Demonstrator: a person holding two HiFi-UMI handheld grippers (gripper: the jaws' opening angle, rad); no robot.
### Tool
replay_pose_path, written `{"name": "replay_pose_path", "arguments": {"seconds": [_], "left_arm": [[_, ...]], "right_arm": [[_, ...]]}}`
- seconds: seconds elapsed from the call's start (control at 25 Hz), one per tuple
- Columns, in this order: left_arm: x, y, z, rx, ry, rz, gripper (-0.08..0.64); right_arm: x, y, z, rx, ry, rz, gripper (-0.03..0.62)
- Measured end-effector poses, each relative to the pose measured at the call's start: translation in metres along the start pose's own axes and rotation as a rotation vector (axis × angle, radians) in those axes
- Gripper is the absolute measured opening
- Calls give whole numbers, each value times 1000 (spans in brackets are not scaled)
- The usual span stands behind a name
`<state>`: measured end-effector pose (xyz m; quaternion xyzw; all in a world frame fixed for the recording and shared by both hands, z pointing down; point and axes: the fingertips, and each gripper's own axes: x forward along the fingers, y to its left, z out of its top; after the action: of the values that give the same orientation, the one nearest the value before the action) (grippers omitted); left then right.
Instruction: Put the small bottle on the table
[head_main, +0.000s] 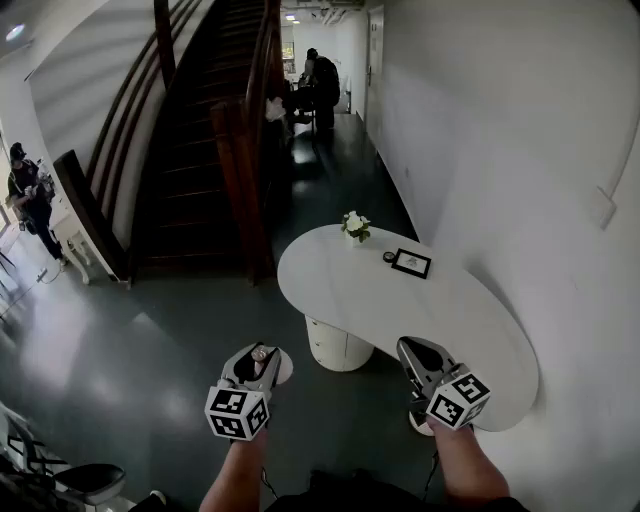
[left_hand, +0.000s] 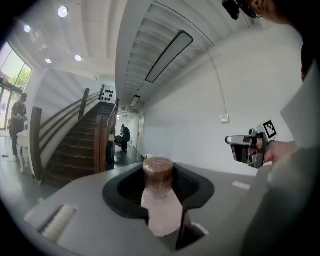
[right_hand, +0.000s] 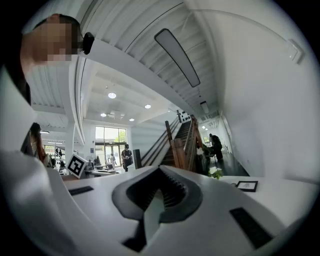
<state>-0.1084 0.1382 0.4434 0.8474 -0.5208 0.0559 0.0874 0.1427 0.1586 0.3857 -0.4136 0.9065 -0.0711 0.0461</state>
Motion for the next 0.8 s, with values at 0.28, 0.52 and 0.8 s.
{"name": "replay_pose_path", "arguments": {"seconds": [0.28,0.52,0.8], "left_arm": [[-3,2,-3,0,7,0,148],[-9,10,-4,-5,1,8,147],[-17,28,-7,-13,-5,8,148]], "right_arm": [[0,1,-7,8,8,2,9],[5,5,-11,1,21,-1,9],[22,43,-4,19,0,120,11]]}}
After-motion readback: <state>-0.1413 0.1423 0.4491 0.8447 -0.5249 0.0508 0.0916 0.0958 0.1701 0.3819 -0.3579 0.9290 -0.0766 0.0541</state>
